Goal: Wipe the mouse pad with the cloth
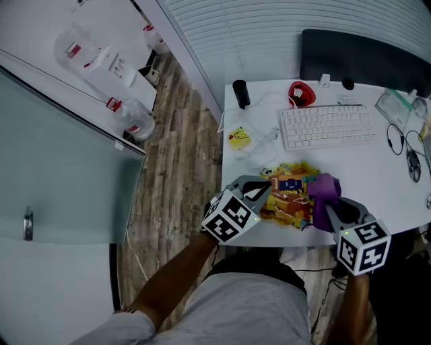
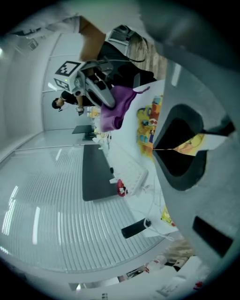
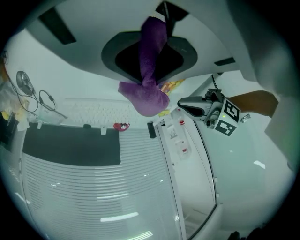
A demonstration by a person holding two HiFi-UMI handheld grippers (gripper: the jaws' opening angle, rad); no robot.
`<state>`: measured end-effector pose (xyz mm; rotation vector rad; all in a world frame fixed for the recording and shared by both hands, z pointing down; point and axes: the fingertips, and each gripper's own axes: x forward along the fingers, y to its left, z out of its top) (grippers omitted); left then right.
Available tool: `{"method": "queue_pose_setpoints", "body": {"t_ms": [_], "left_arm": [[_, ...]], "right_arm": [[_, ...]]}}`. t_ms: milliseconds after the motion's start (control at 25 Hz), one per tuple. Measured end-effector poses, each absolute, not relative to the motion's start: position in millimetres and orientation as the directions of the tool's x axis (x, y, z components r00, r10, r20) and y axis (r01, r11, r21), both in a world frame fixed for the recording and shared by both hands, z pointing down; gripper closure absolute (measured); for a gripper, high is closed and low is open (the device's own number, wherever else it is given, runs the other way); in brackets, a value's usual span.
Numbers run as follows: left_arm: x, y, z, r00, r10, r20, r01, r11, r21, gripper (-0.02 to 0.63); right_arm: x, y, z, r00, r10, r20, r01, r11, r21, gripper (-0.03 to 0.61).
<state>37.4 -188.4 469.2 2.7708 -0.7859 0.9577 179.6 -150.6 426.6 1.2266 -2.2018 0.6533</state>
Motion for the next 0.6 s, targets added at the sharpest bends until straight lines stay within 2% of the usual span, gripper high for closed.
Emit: {"method": "queue_pose_setpoints", "body": {"t_ms": [240,600], "left_arm": [[50.9,-187.9,392.0,0.760,-0.509,0.403,-0.531,-0.845,-0.067,0.598],[54.9,-176.7,304.8,0.816,-0.562,0.136,-0.560,-0.826,-0.057,0.598]], "right_arm": [[174.9,-154.4,382.4,-0.473,-0.687,0.552,-0.865,0.480,-0.145,0.512],[165.7,-154.4,338.0,-0.511,-0.766,0.391,-0.854,0.505,-0.126,0.512]]}}
